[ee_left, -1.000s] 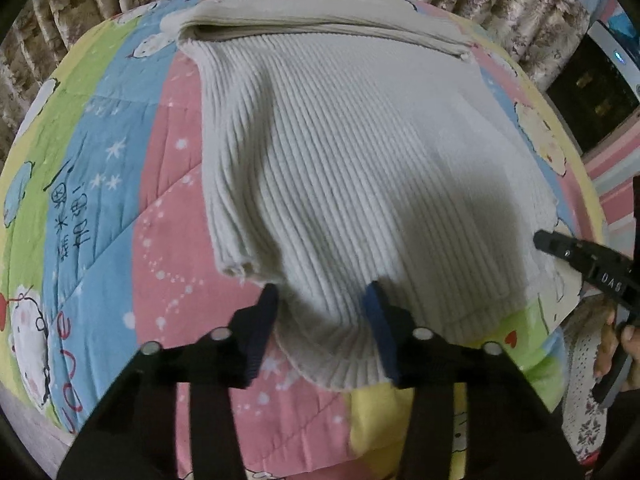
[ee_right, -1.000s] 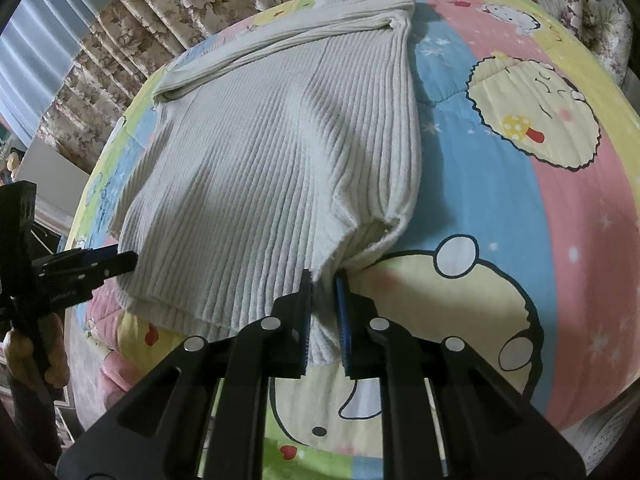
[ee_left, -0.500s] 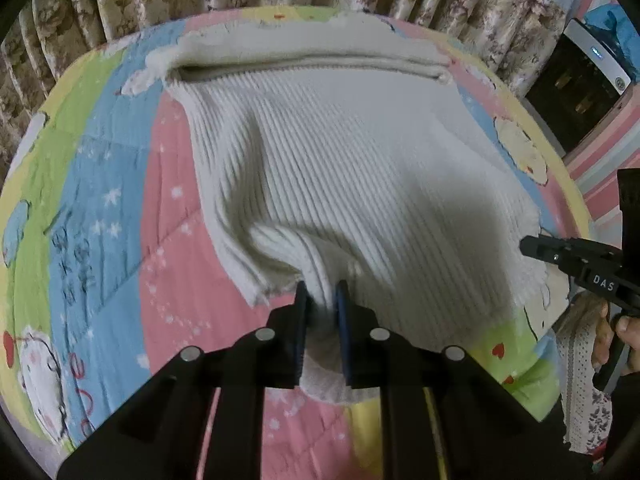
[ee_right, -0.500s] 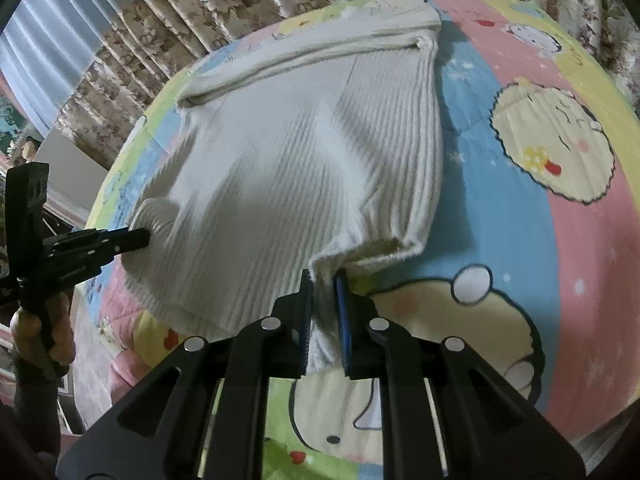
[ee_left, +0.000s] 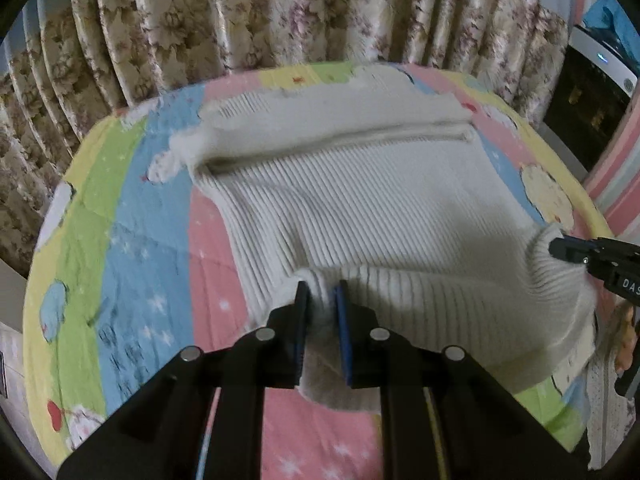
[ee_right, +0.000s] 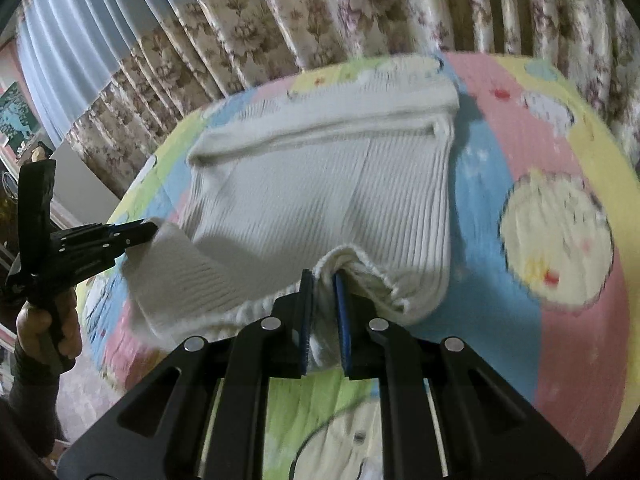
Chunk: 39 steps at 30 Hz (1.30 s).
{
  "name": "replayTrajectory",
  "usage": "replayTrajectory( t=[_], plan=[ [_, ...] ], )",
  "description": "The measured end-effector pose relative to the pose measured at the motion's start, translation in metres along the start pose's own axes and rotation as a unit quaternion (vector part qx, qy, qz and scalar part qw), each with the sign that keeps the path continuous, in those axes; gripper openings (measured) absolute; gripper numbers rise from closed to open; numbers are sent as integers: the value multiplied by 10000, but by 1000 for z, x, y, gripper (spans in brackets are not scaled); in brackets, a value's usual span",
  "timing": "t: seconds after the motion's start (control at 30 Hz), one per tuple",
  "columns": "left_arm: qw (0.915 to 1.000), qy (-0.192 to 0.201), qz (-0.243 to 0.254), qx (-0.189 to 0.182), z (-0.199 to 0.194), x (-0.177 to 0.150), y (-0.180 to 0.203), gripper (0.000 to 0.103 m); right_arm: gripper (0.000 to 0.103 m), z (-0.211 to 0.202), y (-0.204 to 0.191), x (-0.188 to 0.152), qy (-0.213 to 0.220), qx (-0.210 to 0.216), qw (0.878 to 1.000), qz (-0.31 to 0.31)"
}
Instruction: Fold small clothes
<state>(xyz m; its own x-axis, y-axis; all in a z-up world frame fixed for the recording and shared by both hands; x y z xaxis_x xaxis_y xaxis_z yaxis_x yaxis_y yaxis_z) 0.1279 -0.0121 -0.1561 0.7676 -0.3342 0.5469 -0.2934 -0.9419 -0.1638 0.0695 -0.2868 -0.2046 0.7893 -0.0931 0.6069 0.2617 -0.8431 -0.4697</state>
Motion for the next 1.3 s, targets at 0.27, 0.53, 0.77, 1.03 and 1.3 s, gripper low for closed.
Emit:
replayTrajectory(
  t=[0.27,0.53,0.77,1.03,1.3],
  plan=[
    [9980,209,-528,291,27,61,-41,3,11,24,17,71,511,-71,9985,-169],
    [9992,44,-333,222,38,74,-42,3,11,45,17,102,506,-42,9981,-339],
    [9978,-586,-300,-103,40,26,-31,6,11,27,25,70,359,-128,9993,-58],
    [9917,-992,-769,-266,22,-32,-33,69,11,12,26,34,229,-260,9993,111],
    [9890,-1231,-715,-409,21,-53,-17,58,11,13,17,31,224,-247,9994,5]
  ],
)
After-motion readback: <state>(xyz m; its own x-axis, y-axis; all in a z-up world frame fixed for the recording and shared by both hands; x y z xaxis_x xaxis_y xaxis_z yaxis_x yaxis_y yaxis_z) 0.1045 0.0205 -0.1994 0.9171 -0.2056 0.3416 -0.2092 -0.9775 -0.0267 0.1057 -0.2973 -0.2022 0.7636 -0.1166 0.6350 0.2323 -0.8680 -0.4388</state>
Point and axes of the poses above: each gripper's, at about its wrist camera, not at the fingertips, and z roughly the way its jaws point, y to its right, x to its top, the point moved 1 cm from there along z, roughly the way its jaws point, and after that the axes turned 13 degrees about x, right-handed, at the moved point
